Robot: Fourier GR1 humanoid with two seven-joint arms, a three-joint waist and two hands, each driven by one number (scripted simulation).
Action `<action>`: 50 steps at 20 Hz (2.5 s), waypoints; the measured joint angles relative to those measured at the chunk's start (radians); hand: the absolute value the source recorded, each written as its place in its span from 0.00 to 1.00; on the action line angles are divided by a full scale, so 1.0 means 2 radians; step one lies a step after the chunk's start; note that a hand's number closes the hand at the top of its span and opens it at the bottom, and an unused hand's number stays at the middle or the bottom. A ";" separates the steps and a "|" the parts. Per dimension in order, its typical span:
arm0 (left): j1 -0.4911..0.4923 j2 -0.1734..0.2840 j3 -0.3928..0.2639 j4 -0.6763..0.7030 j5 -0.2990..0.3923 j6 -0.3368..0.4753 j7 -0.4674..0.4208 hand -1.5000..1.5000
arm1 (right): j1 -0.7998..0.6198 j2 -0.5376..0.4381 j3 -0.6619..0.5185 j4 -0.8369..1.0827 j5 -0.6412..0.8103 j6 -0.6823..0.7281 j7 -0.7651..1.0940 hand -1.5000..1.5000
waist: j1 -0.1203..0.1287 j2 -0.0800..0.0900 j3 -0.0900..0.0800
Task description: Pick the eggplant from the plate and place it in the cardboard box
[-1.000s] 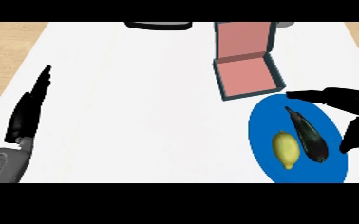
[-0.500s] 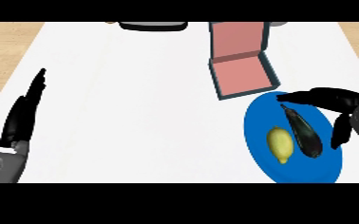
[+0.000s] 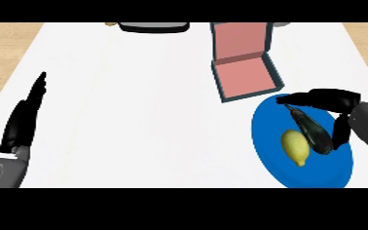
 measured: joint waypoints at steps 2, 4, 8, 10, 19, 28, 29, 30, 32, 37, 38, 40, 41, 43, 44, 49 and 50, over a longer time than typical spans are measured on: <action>0.001 -0.002 0.001 0.000 -0.002 0.001 0.001 0.50 | 0.000 -0.002 0.004 -0.005 -0.003 0.000 -0.006 0.00 | -0.001 0.000 0.000; -0.009 -0.003 0.003 0.007 -0.005 0.002 0.004 0.50 | -0.004 -0.004 0.006 -0.012 -0.009 0.001 -0.009 0.00 | -0.004 0.000 0.000; -0.002 -0.002 0.006 0.000 -0.008 0.000 0.006 0.50 | -0.003 -0.007 0.016 -0.028 -0.015 0.006 -0.005 0.00 | -0.004 -0.002 0.000; 0.003 0.001 0.011 -0.002 -0.008 -0.002 0.007 0.50 | 0.007 -0.015 0.025 -0.042 -0.010 0.003 -0.003 0.00 | -0.006 -0.002 0.000; 0.010 -0.007 0.023 0.002 -0.013 -0.014 -0.007 0.50 | 0.018 0.000 0.040 -0.047 0.011 0.003 0.031 1.00 | -0.006 -0.003 -0.003; 0.008 -0.010 0.038 -0.011 -0.020 -0.028 0.010 0.50 | 0.025 0.032 -0.019 -0.029 0.017 -0.061 0.032 1.00 | -0.008 -0.007 -0.006; 0.014 -0.015 0.035 -0.016 -0.025 -0.023 0.009 0.50 | 0.026 0.035 -0.029 -0.025 0.012 -0.068 0.040 1.00 | -0.007 -0.007 -0.006; 0.016 -0.015 0.035 -0.020 -0.025 -0.021 0.011 0.50 | 0.029 0.039 -0.043 -0.021 0.003 -0.078 0.061 1.00 | -0.009 -0.008 -0.006; 0.021 -0.013 0.039 -0.017 -0.026 -0.019 0.011 0.50 | 0.035 0.040 -0.075 -0.008 -0.018 -0.100 0.116 1.00 | -0.018 -0.012 -0.006; 0.041 -0.008 0.050 -0.014 -0.023 -0.015 0.009 0.50 | 0.056 0.017 -0.152 0.040 -0.059 -0.196 0.263 1.00 | -0.043 -0.017 -0.004; 0.043 -0.007 0.052 -0.015 -0.023 -0.014 0.009 0.50 | 0.060 0.016 -0.160 0.042 -0.062 -0.220 0.290 1.00 | -0.044 -0.018 -0.004; 0.048 -0.007 0.053 -0.020 -0.022 -0.014 0.009 0.50 | 0.062 0.014 -0.173 0.038 -0.062 -0.271 0.340 1.00 | -0.044 -0.018 -0.004; 0.049 -0.005 0.054 -0.019 -0.022 -0.016 0.008 0.50 | 0.064 0.015 -0.176 0.032 -0.060 -0.297 0.364 1.00 | -0.045 -0.018 -0.004; 0.051 -0.004 0.056 -0.022 -0.021 -0.016 0.010 0.50 | 0.067 0.010 -0.180 0.011 -0.055 -0.334 0.405 1.00 | -0.046 -0.019 -0.004; 0.052 -0.005 0.057 -0.019 -0.021 -0.016 0.008 0.50 | 0.067 0.010 -0.181 -0.003 -0.052 -0.351 0.424 1.00 | -0.047 -0.019 -0.004; 0.059 -0.002 0.060 -0.026 -0.020 -0.018 0.008 0.50 | 0.062 -0.011 -0.182 -0.101 -0.032 -0.417 0.485 1.00 | -0.049 -0.021 -0.004; 0.058 -0.006 0.058 -0.023 -0.024 -0.015 0.007 0.50 | 0.060 -0.015 -0.180 -0.126 -0.028 -0.422 0.497 1.00 | -0.050 -0.020 -0.004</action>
